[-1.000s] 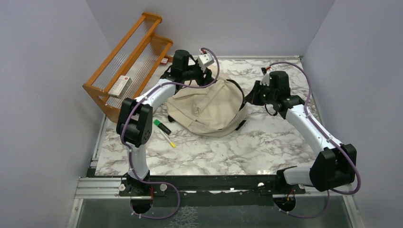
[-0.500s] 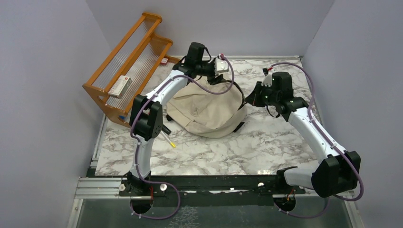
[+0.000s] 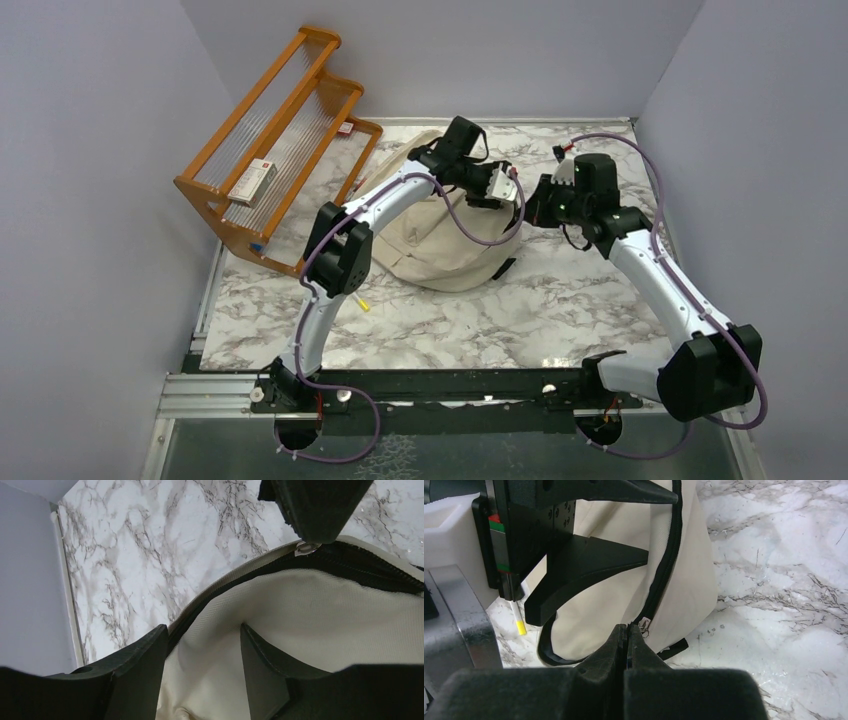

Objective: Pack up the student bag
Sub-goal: Zip the student bag at the center of the board.

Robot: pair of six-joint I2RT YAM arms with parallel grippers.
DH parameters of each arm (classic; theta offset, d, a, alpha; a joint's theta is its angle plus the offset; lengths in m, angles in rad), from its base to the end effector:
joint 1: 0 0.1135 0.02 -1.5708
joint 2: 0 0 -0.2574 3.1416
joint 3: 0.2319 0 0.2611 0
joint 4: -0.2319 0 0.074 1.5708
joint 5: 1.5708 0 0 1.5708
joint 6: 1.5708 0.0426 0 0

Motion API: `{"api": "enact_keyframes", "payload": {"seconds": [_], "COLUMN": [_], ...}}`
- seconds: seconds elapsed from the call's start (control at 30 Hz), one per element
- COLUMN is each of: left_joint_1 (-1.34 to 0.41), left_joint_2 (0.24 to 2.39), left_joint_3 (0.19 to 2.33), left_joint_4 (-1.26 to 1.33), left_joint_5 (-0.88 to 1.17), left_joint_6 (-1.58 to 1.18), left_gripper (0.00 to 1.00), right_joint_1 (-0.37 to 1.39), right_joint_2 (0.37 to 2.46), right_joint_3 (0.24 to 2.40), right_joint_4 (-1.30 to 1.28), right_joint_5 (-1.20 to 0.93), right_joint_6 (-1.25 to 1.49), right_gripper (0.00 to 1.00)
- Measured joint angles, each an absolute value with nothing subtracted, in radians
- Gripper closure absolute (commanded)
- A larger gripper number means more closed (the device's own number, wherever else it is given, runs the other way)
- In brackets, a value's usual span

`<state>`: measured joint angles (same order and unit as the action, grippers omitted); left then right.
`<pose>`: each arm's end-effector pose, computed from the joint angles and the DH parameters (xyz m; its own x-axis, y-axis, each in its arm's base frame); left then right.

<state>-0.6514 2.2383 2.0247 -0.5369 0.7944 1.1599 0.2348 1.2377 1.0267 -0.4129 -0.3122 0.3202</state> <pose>0.3922 -0.3372 0.2496 0.5532 0.3860 -0.7382 0.8326 -0.2829 0.4761 0.2788 0.0802 0.2953 -0.6853 0.1441 -0.7139 -0.2614 0.8662 0.4258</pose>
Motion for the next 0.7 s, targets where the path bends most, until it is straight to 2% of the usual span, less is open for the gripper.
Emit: {"api": "enact_keyframes", "payload": {"seconds": [0.23, 0.3, 0.5, 0.7], "left_joint_1": [-0.667, -0.669, -0.670, -0.678], "left_joint_2": [2.258, 2.258, 2.268, 2.336], "left_joint_3": [2.068, 2.068, 2.078, 2.177], "left_joint_4": [-0.562, -0.569, -0.576, -0.572], "left_joint_5": [0.788, 0.784, 0.768, 0.747], "left_joint_6": [1.194, 1.196, 1.192, 1.101], "left_gripper": [0.75, 1.00, 1.00, 1.00], "right_joint_1": [0.235, 0.234, 0.234, 0.233], "right_joint_2": [1.224, 1.223, 1.219, 1.211], "right_joint_3": [1.015, 1.015, 1.015, 1.015], "right_joint_4": [-0.414, -0.414, -0.422, -0.450], "right_joint_5": [-0.311, -0.311, -0.311, -0.327], "right_joint_6": [0.312, 0.312, 0.299, 0.284], "right_gripper": [1.00, 1.00, 1.00, 1.00]}}
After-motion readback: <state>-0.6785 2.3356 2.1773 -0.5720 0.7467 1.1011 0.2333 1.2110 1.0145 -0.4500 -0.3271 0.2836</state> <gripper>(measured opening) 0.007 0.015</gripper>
